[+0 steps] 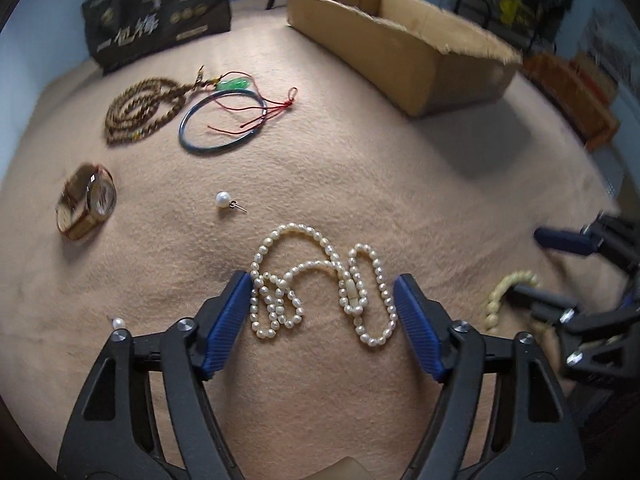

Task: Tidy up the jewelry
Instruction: 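Move left tool to the pearl necklace while right tool reaches the cream bead bracelet, then close left tool on the pearl necklace while right tool closes on the bracelet, then carry the pearl necklace and bracelet in both tools over the cardboard box, then open both tools to drop the necklace and bracelet into the box, then move left tool to the brown leather watch while right tool reaches the jade pendant, then close left tool on the watch strap while right tool grips the jade pendant, then carry the watch and jade pendant in both tools over the cardboard box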

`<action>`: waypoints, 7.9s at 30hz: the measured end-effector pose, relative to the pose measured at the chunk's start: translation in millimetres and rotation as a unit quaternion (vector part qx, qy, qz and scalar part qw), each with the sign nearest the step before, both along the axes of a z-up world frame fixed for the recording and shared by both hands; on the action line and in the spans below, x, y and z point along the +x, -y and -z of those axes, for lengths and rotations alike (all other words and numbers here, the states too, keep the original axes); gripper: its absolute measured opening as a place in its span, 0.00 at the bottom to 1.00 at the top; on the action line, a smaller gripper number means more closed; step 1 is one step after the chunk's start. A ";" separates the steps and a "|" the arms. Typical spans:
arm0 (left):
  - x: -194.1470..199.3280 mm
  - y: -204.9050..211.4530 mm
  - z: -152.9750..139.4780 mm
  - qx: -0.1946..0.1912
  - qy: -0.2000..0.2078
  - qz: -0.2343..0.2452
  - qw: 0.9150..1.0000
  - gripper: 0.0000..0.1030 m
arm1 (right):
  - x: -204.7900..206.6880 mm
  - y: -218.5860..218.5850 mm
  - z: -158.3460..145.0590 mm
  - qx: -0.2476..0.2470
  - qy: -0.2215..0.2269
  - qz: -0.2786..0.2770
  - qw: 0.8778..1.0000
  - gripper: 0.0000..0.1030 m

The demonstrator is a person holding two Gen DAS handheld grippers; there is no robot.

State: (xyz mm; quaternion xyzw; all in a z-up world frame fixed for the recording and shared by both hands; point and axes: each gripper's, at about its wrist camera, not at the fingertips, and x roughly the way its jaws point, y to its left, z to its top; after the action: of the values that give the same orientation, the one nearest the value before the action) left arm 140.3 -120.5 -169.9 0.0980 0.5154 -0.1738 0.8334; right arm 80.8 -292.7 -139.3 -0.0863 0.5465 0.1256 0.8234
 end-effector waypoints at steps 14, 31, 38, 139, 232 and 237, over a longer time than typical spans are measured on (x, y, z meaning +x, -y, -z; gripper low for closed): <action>5.8 -7.7 -7.7 -0.031 0.000 -0.018 0.999 0.11 | 1.3 -8.6 -5.3 0.031 -0.006 -0.015 0.999 0.07; 13.3 -37.7 -48.7 -0.084 0.039 -0.067 0.993 0.06 | 8.8 -8.9 -56.7 0.087 0.070 -0.001 0.994 0.06; 15.8 -47.3 -69.5 -0.106 0.055 -0.081 0.990 0.06 | 12.4 -5.1 -88.2 0.103 0.121 0.010 0.987 0.06; 79.5 -180.5 -77.1 -0.063 0.065 -0.180 0.980 0.71 | 131.5 -98.3 -60.3 0.122 0.071 -0.018 0.990 0.78; 93.0 -138.2 -108.5 -0.123 0.072 -0.163 0.976 0.08 | 201.8 -94.2 -106.2 0.140 0.138 0.016 0.980 0.07; 94.9 -115.6 -117.2 -0.130 0.079 -0.145 0.978 0.08 | 201.1 -70.4 -122.6 0.141 0.160 0.036 0.976 0.07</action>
State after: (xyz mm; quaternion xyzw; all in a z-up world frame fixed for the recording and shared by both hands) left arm 235.2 -4.9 -52.8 -0.0737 0.4295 -0.1088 0.8935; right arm 281.9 -222.3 -16.6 0.0316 0.3873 0.1568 0.9080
